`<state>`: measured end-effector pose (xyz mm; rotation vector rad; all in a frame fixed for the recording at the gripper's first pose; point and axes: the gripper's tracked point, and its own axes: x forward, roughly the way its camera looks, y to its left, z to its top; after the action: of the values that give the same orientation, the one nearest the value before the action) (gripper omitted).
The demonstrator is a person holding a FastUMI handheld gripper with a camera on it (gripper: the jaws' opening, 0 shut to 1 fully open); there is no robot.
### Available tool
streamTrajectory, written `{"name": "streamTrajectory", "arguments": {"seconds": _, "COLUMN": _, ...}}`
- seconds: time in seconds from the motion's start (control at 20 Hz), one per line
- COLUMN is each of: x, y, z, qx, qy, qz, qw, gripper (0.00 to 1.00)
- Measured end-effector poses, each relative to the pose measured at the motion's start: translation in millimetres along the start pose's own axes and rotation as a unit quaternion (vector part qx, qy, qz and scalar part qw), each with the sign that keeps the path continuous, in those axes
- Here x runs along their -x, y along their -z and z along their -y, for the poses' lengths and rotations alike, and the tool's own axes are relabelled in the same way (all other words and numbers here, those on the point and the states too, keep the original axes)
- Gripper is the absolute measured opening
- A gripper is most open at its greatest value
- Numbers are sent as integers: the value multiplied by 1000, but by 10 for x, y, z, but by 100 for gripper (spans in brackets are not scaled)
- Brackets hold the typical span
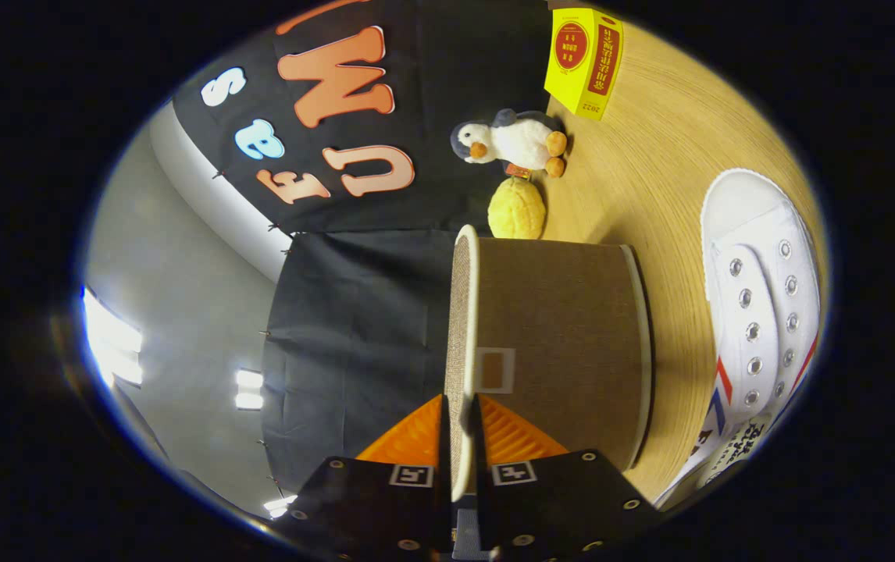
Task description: Open the storage box then place both shoes into the box .Put the left shoe in first, then the right shoe, with the right side of both shoes facing outward in a uniform manner.
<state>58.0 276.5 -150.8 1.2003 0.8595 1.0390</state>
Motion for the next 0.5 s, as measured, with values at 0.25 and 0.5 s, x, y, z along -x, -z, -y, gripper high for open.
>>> {"name": "streamTrajectory", "arguments": {"seconds": 0.25, "x": -108, "y": 78, "z": -428, "qx": 74, "qy": 20, "qz": 9, "qw": 997, "gripper": 0}}
{"name": "streamTrajectory", "arguments": {"seconds": 0.5, "x": -424, "y": 210, "z": -1102, "qx": 136, "qy": 26, "qz": 30, "qw": 990, "gripper": 1}}
